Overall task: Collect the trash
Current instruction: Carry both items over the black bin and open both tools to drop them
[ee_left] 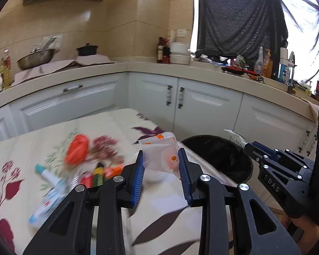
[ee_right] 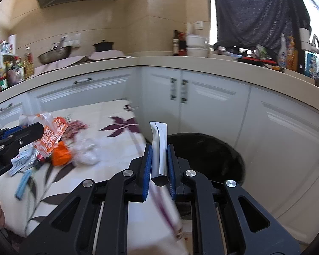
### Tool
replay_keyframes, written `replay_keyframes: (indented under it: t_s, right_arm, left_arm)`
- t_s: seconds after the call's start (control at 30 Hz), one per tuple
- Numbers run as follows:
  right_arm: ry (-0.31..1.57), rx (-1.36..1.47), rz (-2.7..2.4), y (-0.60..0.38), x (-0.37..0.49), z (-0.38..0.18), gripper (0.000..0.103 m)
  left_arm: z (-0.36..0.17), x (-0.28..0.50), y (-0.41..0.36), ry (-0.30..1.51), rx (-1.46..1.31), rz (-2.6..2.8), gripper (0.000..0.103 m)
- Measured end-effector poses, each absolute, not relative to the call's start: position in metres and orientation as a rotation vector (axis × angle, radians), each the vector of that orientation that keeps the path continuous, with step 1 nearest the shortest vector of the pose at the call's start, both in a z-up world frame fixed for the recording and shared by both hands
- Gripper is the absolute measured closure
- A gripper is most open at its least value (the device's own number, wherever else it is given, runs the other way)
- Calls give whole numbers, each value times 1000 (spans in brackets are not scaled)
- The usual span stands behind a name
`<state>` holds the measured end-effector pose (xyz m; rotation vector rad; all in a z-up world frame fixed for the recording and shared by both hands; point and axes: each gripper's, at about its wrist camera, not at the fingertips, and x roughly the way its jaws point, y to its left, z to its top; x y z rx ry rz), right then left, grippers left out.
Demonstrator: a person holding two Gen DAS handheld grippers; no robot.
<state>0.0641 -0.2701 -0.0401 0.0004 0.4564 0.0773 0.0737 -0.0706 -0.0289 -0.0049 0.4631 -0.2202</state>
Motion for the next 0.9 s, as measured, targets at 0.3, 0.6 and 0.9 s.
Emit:
replay_keyframes:
  t_s: [0.3, 0.6, 0.9]
  right_arm:
    - [449, 38, -10, -315, 101, -45, 89]
    - [465, 67, -50, -343, 139, -59, 88]
    - [502, 116, -98, -355, 165, -82, 65]
  left_arm:
    - [-35, 125, -132, 479, 24, -268, 71]
    - [-52, 177, -176, 525, 60, -283, 70]
    - [-65, 205, -194, 587, 65, -292, 44]
